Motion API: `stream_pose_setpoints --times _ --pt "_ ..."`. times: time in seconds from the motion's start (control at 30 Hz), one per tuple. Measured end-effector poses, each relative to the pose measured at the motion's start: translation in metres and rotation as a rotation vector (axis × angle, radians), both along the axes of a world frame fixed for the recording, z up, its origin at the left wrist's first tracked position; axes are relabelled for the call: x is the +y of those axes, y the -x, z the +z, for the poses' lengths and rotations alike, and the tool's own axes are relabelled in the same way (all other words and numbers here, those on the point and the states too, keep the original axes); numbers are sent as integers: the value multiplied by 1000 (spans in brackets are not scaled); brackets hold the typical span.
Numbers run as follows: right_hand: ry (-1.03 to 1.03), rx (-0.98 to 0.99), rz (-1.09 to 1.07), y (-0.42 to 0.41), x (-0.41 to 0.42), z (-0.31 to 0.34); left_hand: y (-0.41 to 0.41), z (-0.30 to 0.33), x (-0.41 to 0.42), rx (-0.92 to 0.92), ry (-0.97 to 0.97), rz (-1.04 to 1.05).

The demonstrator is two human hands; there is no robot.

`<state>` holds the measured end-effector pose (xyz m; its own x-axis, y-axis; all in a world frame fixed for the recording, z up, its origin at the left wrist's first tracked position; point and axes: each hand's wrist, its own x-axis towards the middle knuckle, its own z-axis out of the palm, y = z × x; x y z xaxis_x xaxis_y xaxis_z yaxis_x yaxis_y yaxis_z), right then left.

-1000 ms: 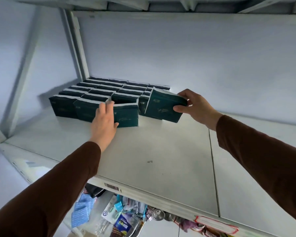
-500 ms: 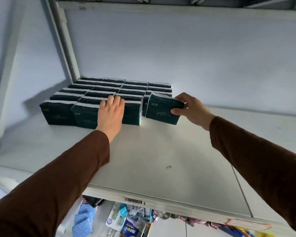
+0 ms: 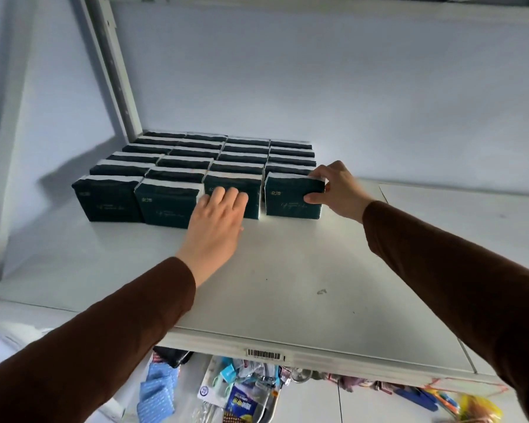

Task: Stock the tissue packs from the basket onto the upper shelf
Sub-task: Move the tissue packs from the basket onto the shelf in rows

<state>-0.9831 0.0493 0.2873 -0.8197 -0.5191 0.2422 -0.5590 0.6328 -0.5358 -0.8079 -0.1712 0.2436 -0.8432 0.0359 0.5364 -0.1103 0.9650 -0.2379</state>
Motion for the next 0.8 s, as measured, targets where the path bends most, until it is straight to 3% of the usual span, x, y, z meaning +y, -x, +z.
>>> stream_pose_setpoints --times 0.2,0.43,0.8 --pt "48 48 -92 -5 -16 -13 -9 -12 9 -148 -129 -40" --pt "98 67 -130 -24 -22 -25 -15 -12 26 -174 -189 -80" --pt "197 27 -152 -103 105 -32 -12 5 124 -194 -298 -290"
